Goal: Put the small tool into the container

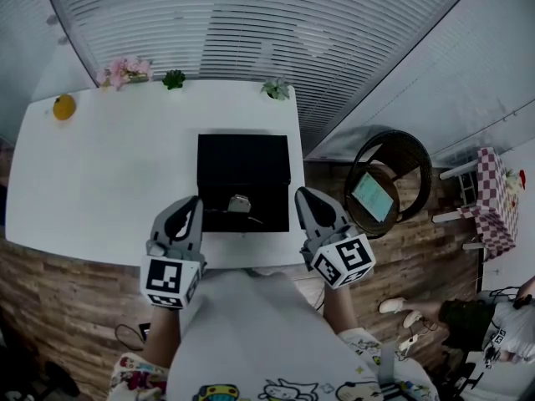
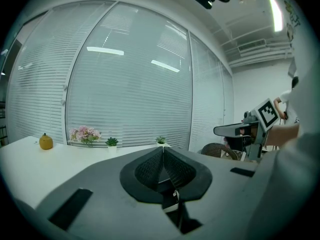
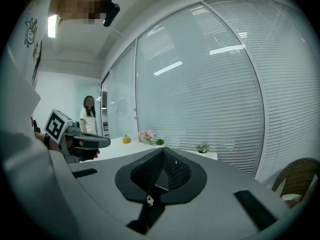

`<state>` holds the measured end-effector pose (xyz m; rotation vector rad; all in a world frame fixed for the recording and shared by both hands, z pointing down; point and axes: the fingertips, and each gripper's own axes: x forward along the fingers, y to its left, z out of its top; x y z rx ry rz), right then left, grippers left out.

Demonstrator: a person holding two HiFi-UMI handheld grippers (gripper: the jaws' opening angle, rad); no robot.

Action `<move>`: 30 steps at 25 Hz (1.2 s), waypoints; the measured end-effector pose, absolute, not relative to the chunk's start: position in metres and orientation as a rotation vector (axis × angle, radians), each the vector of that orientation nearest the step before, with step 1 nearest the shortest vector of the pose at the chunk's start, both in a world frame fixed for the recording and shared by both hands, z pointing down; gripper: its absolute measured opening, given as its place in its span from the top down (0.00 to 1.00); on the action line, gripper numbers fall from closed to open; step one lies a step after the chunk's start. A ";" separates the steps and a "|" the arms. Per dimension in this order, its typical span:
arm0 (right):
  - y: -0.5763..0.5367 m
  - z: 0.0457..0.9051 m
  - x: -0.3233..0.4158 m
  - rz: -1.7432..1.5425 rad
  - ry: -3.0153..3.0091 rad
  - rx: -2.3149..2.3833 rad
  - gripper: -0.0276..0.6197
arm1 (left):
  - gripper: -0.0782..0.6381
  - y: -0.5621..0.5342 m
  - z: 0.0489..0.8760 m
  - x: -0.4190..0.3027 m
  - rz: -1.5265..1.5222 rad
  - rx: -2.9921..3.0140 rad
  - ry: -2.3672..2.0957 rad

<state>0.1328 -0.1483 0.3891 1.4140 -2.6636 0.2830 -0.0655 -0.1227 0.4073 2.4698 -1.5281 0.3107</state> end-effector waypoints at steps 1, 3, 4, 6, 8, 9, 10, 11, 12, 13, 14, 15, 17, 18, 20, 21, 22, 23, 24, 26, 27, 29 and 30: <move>-0.148 0.390 0.134 0.285 -2.662 1.420 0.96 | 0.88 -0.123 0.409 -0.065 0.311 2.468 -1.528; -0.147 0.391 0.136 0.289 -2.659 1.428 0.96 | 0.88 -0.122 0.410 -0.066 0.315 2.463 -1.528; -0.147 0.391 0.136 0.289 -2.657 1.431 0.96 | 0.88 -0.122 0.411 -0.066 0.315 2.460 -1.528; -0.147 0.392 0.137 0.291 -2.652 1.435 0.96 | 0.88 -0.123 0.411 -0.067 0.297 2.463 -1.534; -0.146 0.392 0.137 0.295 -2.650 1.435 0.96 | 0.88 -0.123 0.410 -0.067 0.296 2.469 -1.529; -0.146 0.392 0.136 0.297 -2.650 1.434 0.96 | 0.88 -0.122 0.410 -0.067 0.303 2.466 -1.523; -0.146 0.392 0.136 0.297 -2.650 1.433 0.96 | 0.88 -0.122 0.411 -0.068 0.309 2.460 -1.519; -0.146 0.393 0.135 0.296 -2.649 1.431 0.96 | 0.88 -0.121 0.412 -0.068 0.309 2.457 -1.520; -0.146 0.393 0.134 0.296 -2.648 1.429 0.96 | 0.88 -0.122 0.413 -0.069 0.304 2.458 -1.525; -0.147 0.394 0.133 0.296 -2.647 1.427 0.96 | 0.88 -0.122 0.413 -0.070 0.297 2.461 -1.529; -0.147 0.395 0.133 0.296 -2.646 1.425 0.96 | 0.88 -0.122 0.414 -0.070 0.294 2.464 -1.530; -0.147 0.396 0.132 0.297 -2.644 1.423 0.96 | 0.88 -0.123 0.413 -0.071 0.290 2.467 -1.531; -0.148 0.397 0.130 0.299 -2.640 1.422 0.96 | 0.88 -0.125 0.410 -0.073 0.274 2.473 -1.538; -0.148 0.397 0.129 0.300 -2.639 1.422 0.96 | 0.88 -0.126 0.409 -0.073 0.268 2.470 -1.538; -0.148 0.397 0.128 0.300 -2.636 1.422 0.96 | 0.88 -0.126 0.409 -0.075 0.269 2.469 -1.538; -0.149 0.397 0.128 0.299 -2.635 1.423 0.96 | 0.88 -0.126 0.409 -0.075 0.273 2.474 -1.540; -0.149 0.397 0.128 0.299 -2.634 1.424 0.96 | 0.88 -0.126 0.409 -0.076 0.275 2.476 -1.540; -0.148 0.397 0.128 0.299 -2.633 1.424 0.96 | 0.88 -0.126 0.410 -0.076 0.275 2.475 -1.540; -0.148 0.398 0.127 0.299 -2.631 1.424 0.96 | 0.88 -0.126 0.410 -0.076 0.273 2.472 -1.539; -0.147 0.399 0.126 0.298 -2.628 1.421 0.96 | 0.88 -0.125 0.411 -0.076 0.269 2.461 -1.535; -0.147 0.399 0.126 0.298 -2.627 1.419 0.96 | 0.88 -0.124 0.412 -0.076 0.268 2.457 -1.534; -0.147 0.400 0.125 0.298 -2.625 1.419 0.96 | 0.88 -0.124 0.412 -0.077 0.267 2.450 -1.532; -0.147 0.400 0.125 0.298 -2.625 1.419 0.96 | 0.88 -0.124 0.412 -0.077 0.269 2.452 -1.533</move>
